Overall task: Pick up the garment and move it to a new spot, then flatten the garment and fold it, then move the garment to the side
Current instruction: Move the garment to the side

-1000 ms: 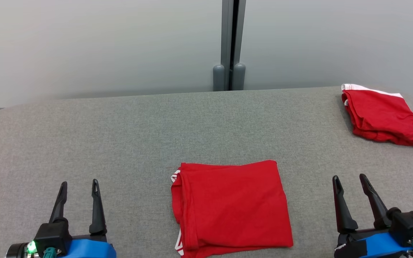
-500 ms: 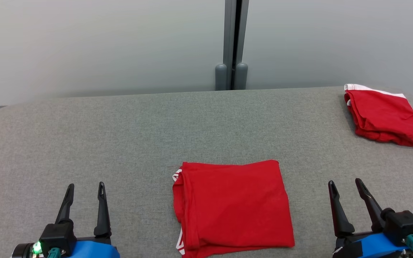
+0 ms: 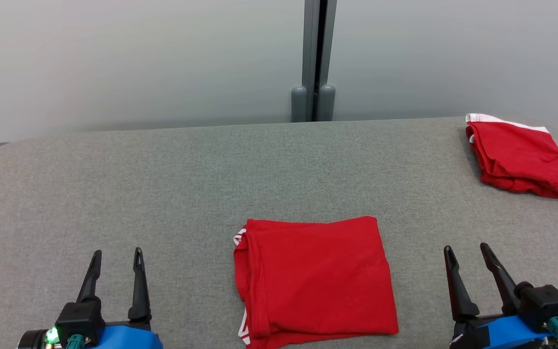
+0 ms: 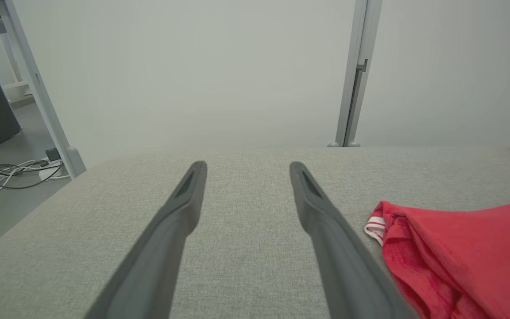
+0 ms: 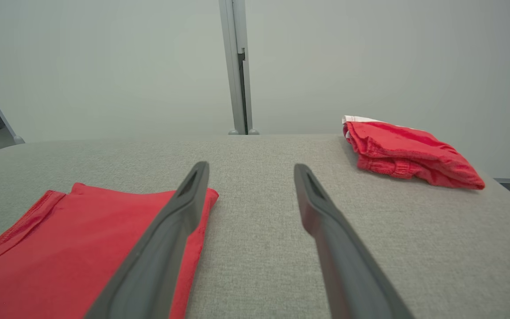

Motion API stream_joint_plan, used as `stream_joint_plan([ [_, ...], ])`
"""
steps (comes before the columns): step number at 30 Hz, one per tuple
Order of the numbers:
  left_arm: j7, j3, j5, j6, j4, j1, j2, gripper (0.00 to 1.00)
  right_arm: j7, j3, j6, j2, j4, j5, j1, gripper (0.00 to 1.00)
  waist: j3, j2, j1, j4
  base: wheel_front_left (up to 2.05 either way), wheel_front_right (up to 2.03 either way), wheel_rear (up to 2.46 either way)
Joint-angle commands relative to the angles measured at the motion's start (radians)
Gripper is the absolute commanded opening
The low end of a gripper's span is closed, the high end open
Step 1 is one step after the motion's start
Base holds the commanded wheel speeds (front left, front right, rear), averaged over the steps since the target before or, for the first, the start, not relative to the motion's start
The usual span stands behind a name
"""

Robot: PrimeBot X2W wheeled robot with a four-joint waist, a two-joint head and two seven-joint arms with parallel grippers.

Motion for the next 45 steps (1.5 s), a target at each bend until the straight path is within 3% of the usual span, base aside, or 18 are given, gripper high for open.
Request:
stream_joint_plan([
  [1, -0.004, 0.004, -0.001, 0.002, 0.002, -0.017, 0.003, 1.0, 0.002, -0.003, 0.0, 0.003, 0.003, -0.004, 0.006, 1.0, 0.001, 0.0, 0.0, 0.0, 0.0, 0.0, 0.0],
  [14, -0.004, -0.012, 0.005, -0.001, -0.008, -0.054, -0.007, 1.0, 0.07, 0.082, 0.0, -0.02, 0.031, 0.016, -0.204, 1.0, 0.056, 0.0, 0.0, 0.015, 0.0, 0.0, 0.0],
  [24, -0.004, -0.022, 0.007, -0.004, -0.008, -0.083, -0.02, 1.0, 0.151, 0.131, 0.0, -0.028, 0.214, 0.041, -0.285, 1.0, 0.098, 0.0, 0.0, 0.059, 0.0, 0.0, 0.0],
  [45, -0.004, -0.022, 0.017, -0.007, 0.004, -0.117, -0.033, 1.0, 0.107, 0.222, 0.001, 0.005, 0.534, 0.104, -0.269, 1.0, 0.161, 0.0, 0.0, 0.084, 0.0, 0.0, 0.0],
])
